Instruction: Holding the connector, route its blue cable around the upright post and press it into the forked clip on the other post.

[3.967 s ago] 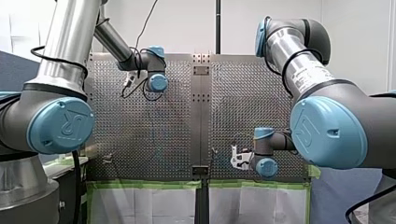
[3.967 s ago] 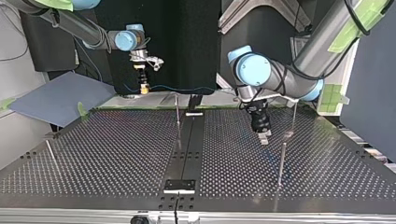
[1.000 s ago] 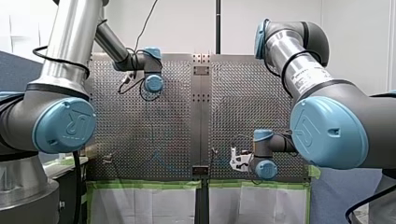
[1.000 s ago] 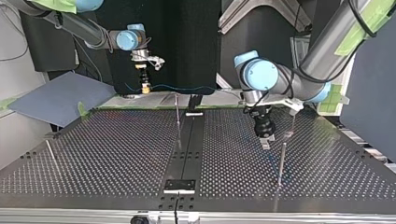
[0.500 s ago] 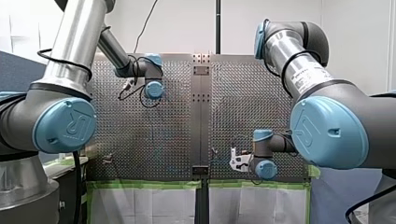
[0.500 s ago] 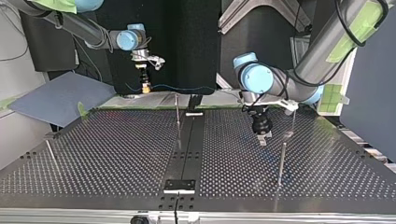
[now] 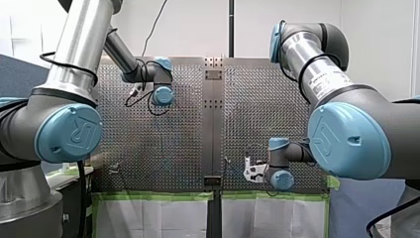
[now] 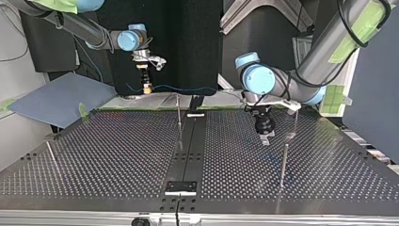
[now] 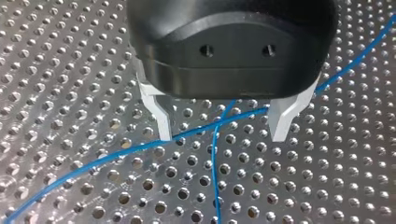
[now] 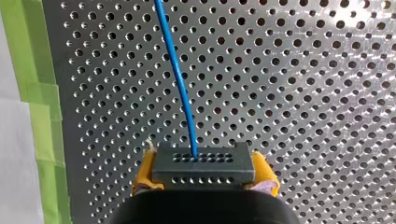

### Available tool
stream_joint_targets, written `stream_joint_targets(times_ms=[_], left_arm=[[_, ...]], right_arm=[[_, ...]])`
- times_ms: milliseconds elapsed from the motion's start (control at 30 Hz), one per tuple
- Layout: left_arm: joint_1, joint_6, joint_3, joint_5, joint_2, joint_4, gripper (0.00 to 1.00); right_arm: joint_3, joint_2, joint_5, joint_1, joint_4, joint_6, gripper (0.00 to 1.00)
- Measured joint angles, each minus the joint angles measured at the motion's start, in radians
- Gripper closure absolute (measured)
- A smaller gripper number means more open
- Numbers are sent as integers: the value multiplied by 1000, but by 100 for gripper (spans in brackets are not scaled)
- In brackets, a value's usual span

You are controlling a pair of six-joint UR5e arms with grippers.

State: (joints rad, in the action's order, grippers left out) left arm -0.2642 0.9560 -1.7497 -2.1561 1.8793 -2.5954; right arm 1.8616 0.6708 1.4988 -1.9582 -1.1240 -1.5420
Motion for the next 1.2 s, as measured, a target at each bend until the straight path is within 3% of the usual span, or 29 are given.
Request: stream_joint_targets(times_ms=[200,467,800,1200], left_arm=[[-1,1,1,-12,17,-15,0],[-3,-29,1,-54,92,-5,0],[0,-23,0,-26,145,11,0],[-5,23,-3,-32,169,6,0]], right_arm=[[0,-1,-1,0,0,0,93],[0,-2,-4,0,-3,0,93],[0,-2,-5,0,-4,0,93],[0,-4,-5,0,-3,-1,93]])
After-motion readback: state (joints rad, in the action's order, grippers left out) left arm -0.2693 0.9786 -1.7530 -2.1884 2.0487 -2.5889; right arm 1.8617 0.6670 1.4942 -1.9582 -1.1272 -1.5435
